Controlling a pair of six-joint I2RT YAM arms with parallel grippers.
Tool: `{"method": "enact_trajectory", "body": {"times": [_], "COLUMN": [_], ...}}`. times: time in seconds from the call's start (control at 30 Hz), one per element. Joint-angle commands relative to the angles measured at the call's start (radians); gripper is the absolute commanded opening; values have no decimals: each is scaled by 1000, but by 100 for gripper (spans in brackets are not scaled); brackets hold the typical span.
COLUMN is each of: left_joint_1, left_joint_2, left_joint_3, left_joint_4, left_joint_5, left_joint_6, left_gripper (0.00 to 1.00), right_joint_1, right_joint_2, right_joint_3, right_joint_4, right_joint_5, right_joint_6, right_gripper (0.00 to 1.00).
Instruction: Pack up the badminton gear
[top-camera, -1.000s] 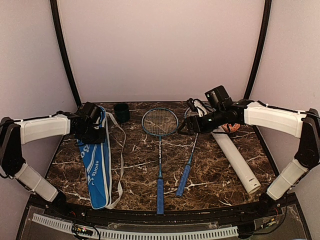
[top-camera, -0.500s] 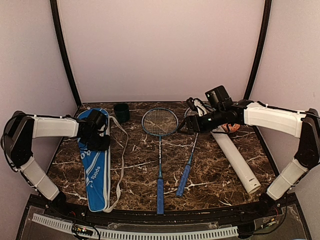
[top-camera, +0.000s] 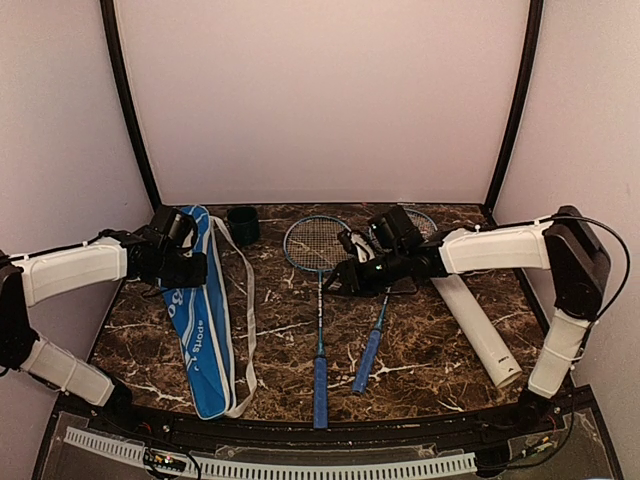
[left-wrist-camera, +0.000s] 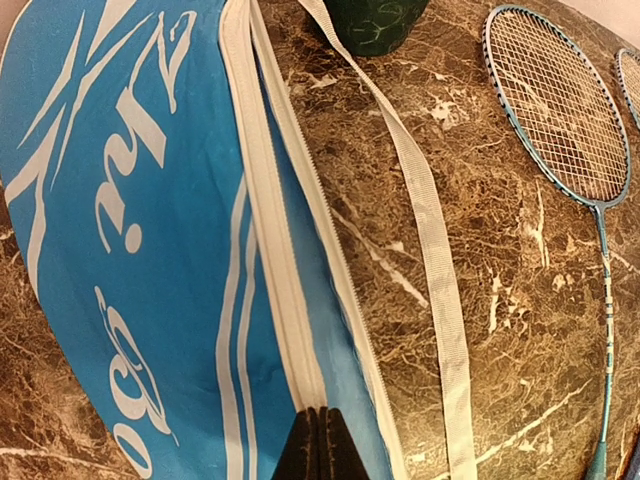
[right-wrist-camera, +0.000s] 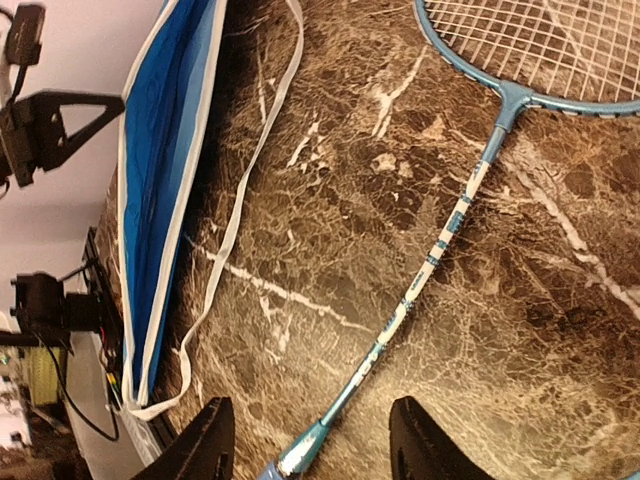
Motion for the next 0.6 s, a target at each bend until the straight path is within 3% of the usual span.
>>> {"method": "enact_trajectory", "body": {"times": [0.0,0.07,0.13,0.57], "left_joint_1": [-1,0,-1,-1], "left_joint_2": [-39,-44,-44,-55], "left_joint_3": [-26,-32,-37,-59], "left_joint_4": [-20,-13,-4,22], "left_joint_5": [-13,-14,-11,-10], "left_joint_6": [-8,-6,-7,-8], "left_gripper": [0,0,0,0], "right_joint_1": [-2,0,-1,11], "right_joint_2": [54,83,108,276], "right_joint_3": [-43,-44,-47,78], "right_joint_4": [188,222,258,261], "right_joint_5": [-4,-4,-3,11], "right_joint_6": [148,148,230,298], "right_gripper": [52,52,43,40]}}
